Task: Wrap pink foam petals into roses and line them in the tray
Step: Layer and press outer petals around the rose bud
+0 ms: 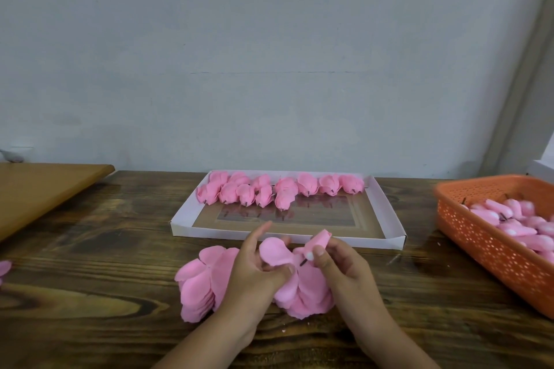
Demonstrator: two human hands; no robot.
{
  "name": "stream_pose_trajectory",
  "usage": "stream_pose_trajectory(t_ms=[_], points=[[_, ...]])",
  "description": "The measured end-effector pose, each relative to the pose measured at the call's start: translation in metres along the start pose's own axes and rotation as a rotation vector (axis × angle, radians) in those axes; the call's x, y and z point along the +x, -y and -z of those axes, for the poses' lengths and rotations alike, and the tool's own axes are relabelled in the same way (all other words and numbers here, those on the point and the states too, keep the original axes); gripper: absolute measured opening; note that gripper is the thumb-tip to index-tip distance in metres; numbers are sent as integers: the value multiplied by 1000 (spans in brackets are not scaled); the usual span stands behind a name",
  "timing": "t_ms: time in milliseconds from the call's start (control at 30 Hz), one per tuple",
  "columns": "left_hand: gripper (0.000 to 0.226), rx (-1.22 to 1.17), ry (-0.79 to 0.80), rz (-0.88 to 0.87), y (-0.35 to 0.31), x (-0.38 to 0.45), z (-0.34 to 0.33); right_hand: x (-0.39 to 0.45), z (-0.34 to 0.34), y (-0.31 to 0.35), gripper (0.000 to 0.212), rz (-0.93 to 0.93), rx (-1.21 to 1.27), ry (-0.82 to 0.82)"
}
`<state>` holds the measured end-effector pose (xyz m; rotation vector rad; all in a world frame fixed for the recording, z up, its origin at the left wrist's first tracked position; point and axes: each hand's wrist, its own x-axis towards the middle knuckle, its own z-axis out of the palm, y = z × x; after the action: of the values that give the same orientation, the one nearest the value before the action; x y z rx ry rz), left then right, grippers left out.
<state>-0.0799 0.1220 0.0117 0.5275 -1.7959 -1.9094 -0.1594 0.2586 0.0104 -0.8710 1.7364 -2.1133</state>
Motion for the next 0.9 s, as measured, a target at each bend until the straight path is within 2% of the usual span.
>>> stream_pose_trajectory(t_ms=[433, 700, 900], points=[[77, 33, 43, -35, 0, -5, -2, 0, 0, -2, 19, 27, -32, -81], [77, 98, 58, -91, 0, -6, -4, -1, 1, 0, 19, 5, 16, -17], [84, 113, 83, -137, 2, -6, -4, -1, -1, 0, 17, -22, -18, -27]])
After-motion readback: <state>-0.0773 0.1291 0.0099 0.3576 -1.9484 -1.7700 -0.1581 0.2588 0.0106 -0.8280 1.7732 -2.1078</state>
